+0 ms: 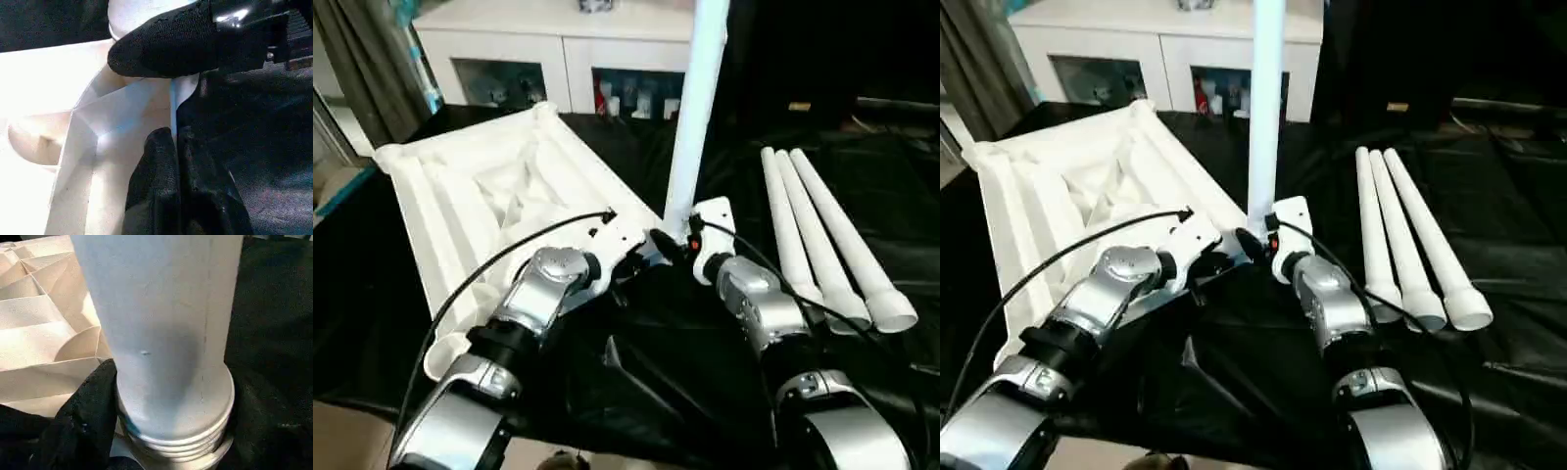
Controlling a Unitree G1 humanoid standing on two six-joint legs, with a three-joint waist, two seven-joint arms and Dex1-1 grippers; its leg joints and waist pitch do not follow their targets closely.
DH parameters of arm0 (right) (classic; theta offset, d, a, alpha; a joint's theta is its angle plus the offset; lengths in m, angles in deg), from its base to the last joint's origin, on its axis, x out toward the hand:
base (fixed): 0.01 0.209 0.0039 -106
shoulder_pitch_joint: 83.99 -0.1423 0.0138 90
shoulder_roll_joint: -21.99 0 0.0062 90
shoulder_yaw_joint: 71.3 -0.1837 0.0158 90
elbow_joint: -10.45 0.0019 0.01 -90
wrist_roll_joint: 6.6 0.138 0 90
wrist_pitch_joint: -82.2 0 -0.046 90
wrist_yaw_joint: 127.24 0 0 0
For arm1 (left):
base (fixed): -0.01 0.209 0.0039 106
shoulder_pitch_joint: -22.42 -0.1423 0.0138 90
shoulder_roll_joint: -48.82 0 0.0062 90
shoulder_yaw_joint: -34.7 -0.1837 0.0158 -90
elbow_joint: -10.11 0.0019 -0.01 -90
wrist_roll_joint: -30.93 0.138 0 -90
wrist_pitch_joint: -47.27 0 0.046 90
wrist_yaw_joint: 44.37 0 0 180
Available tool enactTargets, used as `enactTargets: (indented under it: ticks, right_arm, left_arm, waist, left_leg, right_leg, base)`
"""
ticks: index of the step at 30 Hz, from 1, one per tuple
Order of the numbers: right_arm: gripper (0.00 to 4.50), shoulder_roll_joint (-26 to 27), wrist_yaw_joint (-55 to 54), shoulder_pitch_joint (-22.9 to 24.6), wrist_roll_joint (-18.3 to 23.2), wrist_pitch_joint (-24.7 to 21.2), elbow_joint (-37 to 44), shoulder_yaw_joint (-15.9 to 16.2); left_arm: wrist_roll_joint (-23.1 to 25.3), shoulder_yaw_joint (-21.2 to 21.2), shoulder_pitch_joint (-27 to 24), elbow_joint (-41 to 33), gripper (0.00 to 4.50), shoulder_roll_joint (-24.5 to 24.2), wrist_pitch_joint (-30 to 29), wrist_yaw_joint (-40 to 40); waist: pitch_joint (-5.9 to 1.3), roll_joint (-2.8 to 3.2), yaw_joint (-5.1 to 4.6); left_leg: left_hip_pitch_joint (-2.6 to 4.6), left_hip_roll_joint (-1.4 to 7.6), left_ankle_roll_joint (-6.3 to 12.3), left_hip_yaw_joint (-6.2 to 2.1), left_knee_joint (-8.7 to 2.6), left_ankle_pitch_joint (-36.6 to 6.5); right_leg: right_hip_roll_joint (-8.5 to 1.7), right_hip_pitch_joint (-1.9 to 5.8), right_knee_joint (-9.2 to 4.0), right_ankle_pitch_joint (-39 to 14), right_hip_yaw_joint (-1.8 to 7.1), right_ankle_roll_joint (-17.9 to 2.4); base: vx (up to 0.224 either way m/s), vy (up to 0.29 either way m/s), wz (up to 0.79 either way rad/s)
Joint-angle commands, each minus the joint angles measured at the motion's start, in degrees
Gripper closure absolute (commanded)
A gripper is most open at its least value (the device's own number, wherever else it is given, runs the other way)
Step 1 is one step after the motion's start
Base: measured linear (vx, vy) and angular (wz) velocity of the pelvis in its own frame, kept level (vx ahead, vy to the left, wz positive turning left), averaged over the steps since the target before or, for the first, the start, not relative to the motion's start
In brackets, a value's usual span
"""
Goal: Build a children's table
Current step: Rotate leg to tighten
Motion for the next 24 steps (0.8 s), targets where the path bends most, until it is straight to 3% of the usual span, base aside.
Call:
enactTargets:
  ticks: [1, 2, 8, 13, 18, 24]
  right_arm:
    - [0.98, 1.32, 8.71, 1.52, 0.55, -1.14, 1.29, 4.08]
    - [0.68, 0.50, 10.28, 1.86, 0.44, -0.88, 1.94, 4.59]
    - [0.68, -4.94, 19.91, 3.92, 0.49, 0.35, 5.57, 6.54]
    - [0.68, -9.35, 26.90, 5.75, 1.71, 0.25, 9.50, 6.78]
    - [0.68, -13.45, 34.30, 7.14, 3.57, -0.86, 13.27, 6.16]
    - [1.25, -15.72, 38.57, 8.06, 4.46, -2.05, 15.43, 7.09]
  left_arm:
    - [-1.70, -1.59, 0.03, -1.99, 4.50, 0.93, 3.62, 2.76]
    - [-1.84, -1.61, -0.08, -1.92, 4.50, 0.66, 4.14, 3.36]
    - [-3.41, -2.63, -3.00, -5.75, 4.50, -2.99, 5.91, 11.64]
    - [-5.12, -3.53, -5.78, -10.14, 4.50, -6.53, 6.17, 18.47]
    - [-7.11, -3.32, -8.34, -13.59, 4.50, -10.27, 6.15, 24.36]
    - [-7.87, -3.04, -10.14, -15.81, 4.50, -12.96, 5.41, 27.18]
  waist:
    - [-3.84, -0.50, -0.14]
    - [-3.86, -0.55, -0.03]
    - [-4.43, -0.62, 0.34]
    - [-4.84, -0.24, 0.51]
    - [-4.63, -0.07, 0.95]
    - [-4.35, -0.08, 0.79]
  left_leg:
    - [1.34, 3.03, 0.47, -1.43, -4.59, -17.72]
    - [1.28, 3.02, 0.80, -1.40, -4.50, -17.25]
    - [0.79, 3.07, 3.37, -1.22, -3.84, -10.86]
    - [0.73, 3.29, 6.17, -0.93, -3.23, -6.33]
    - [0.82, 3.49, 5.78, -0.91, -3.32, -9.04]
    - [0.87, 3.46, 3.72, -0.97, -3.65, -12.09]
  right_leg:
    - [-5.10, 1.76, -5.18, -16.62, 2.47, -10.88]
    - [-5.18, 1.86, -5.21, -16.27, 2.53, -10.87]
    - [-5.11, 2.51, -4.20, -8.21, 2.31, -12.94]
    - [-4.59, 2.24, -3.06, 1.01, 2.05, -15.87]
    - [-4.54, 2.19, -3.21, -1.42, 1.93, -15.97]
    - [-4.76, 2.02, -3.78, -7.89, 2.13, -14.89]
  base:
    - [0.000, 0.000, 0.00]
    - [0.000, 0.000, 0.00]
    - [0.000, 0.000, 0.00]
    - [0.000, 0.000, 0.00]
    - [0.000, 0.000, 0.00]
    - [0.000, 0.000, 0.00]
